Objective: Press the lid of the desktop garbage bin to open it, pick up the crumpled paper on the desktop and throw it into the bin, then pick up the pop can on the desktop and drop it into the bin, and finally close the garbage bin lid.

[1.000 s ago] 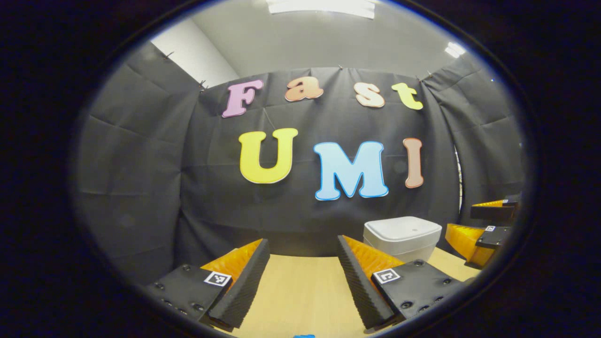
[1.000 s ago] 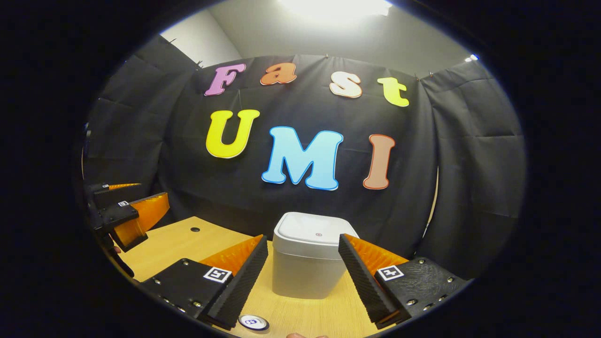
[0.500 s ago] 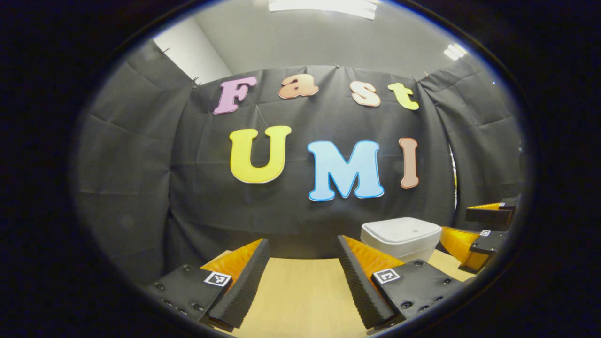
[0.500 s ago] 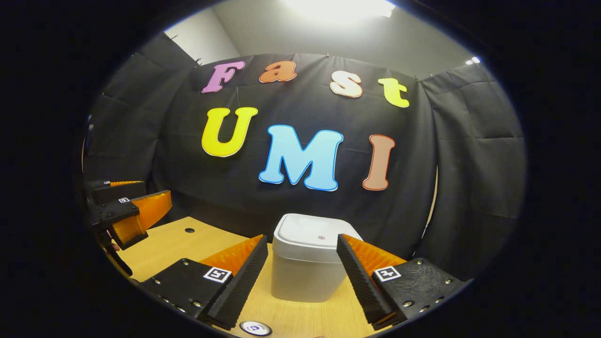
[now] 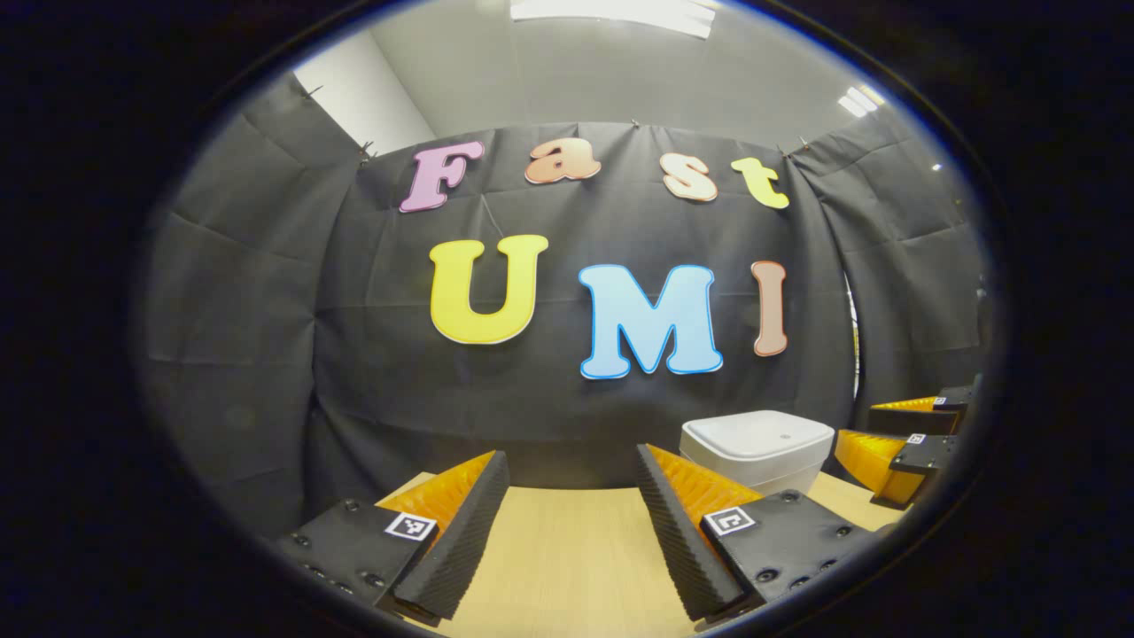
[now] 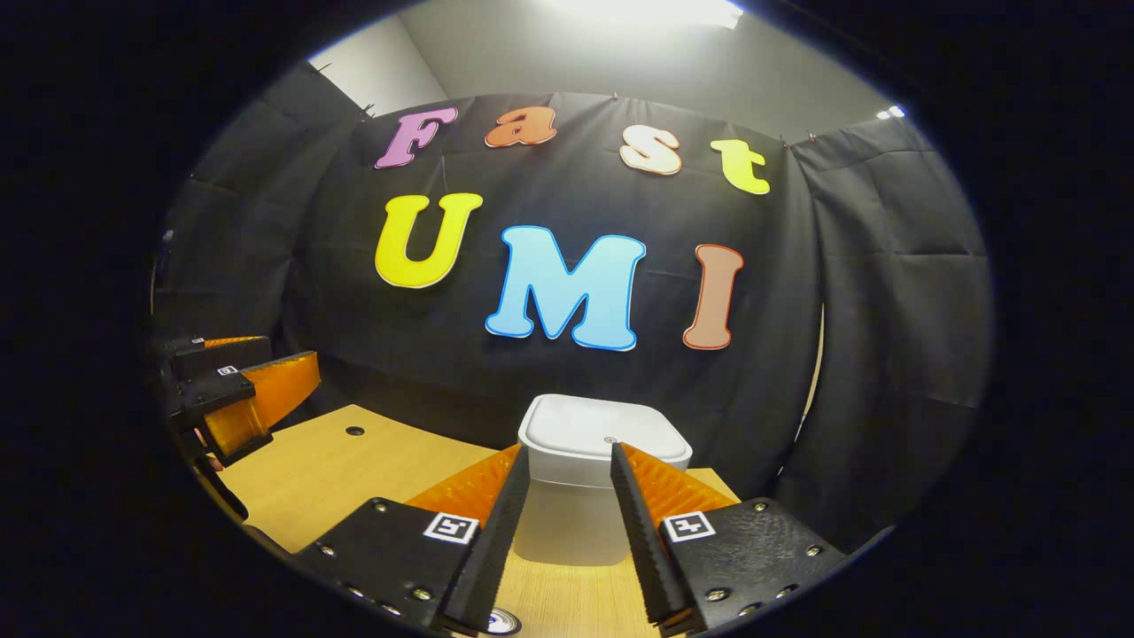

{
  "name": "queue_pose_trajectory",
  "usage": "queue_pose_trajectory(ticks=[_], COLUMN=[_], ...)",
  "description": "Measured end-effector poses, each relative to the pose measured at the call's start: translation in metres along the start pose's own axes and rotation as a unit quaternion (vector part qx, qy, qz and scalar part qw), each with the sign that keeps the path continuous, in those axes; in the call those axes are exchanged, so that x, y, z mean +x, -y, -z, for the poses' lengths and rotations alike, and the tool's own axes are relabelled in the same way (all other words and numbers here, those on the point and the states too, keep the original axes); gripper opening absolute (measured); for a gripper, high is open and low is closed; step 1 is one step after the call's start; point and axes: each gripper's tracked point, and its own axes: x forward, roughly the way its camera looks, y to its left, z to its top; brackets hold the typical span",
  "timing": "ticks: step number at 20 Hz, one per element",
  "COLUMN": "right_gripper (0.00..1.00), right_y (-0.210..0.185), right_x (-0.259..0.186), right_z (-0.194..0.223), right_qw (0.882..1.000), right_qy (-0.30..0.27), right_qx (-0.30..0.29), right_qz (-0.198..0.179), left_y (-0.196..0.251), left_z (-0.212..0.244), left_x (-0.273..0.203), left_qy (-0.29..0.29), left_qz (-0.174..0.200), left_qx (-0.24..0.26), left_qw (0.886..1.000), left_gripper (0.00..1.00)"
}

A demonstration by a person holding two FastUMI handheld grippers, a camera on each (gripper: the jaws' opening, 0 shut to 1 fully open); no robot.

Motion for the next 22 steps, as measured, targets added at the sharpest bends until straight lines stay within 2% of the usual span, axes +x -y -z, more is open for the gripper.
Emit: queue_pose_trajectory(ticks=[1,2,3,4,5,6,7,8,10,11,12,13,22], right_gripper=[0.51,0.44,0.30,0.28,0.27,0.10,0.00,0.00,0.00,0.00,0.00,0.01,0.01], right_y=[0.000,0.001,-0.001,-0.005,0.003,-0.006,-0.008,-0.007,-0.011,-0.011,-0.012,-0.012,0.025], right_x=[0.001,0.002,0.001,0.002,0.000,-0.008,0.018,0.006,0.008,0.010,0.007,0.004,0.075], right_z=[0.000,0.001,0.003,0.005,0.010,0.004,0.005,0.008,0.012,0.013,0.019,0.013,0.026], right_qw=[1.000,1.000,1.000,1.000,1.000,1.000,1.000,1.000,1.000,0.999,0.999,0.999,0.999], right_qy=[-0.001,-0.001,-0.001,-0.003,-0.008,-0.006,-0.009,-0.011,-0.013,-0.016,-0.014,-0.015,-0.035], right_qx=[0.001,0.002,0.003,0.005,0.002,0.007,0.010,0.011,0.014,0.014,0.014,0.010,0.026], right_qz=[0.003,0.009,0.004,-0.004,0.011,0.000,-0.008,-0.012,-0.023,-0.029,-0.029,-0.027,-0.001], left_y=[0.000,-0.001,-0.002,-0.004,-0.005,-0.006,-0.007,-0.007,-0.007,-0.007,-0.009,-0.010,-0.019], left_z=[0.001,0.003,0.005,0.005,0.006,0.007,0.008,0.010,0.012,0.013,0.013,0.013,0.023], left_x=[0.000,0.001,0.001,0.002,0.002,0.002,0.002,0.002,0.005,0.006,0.006,0.007,0.004], left_qy=[-0.001,-0.001,-0.002,-0.002,-0.003,-0.004,-0.004,-0.005,-0.008,-0.008,-0.009,-0.009,-0.024], left_qz=[0.000,0.000,-0.001,-0.002,-0.004,-0.005,-0.006,-0.008,-0.010,-0.011,-0.014,-0.016,-0.042], left_qx=[-0.002,-0.005,-0.006,-0.008,-0.009,-0.010,-0.010,-0.010,-0.011,-0.011,-0.010,-0.008,0.018], left_qw=[1.000,1.000,1.000,1.000,1.000,1.000,1.000,1.000,1.000,1.000,1.000,1.000,0.999], left_gripper=[0.96,0.96,0.95,0.94,0.96,0.96,0.94,0.96,0.96,0.92,0.96,0.94,0.96])
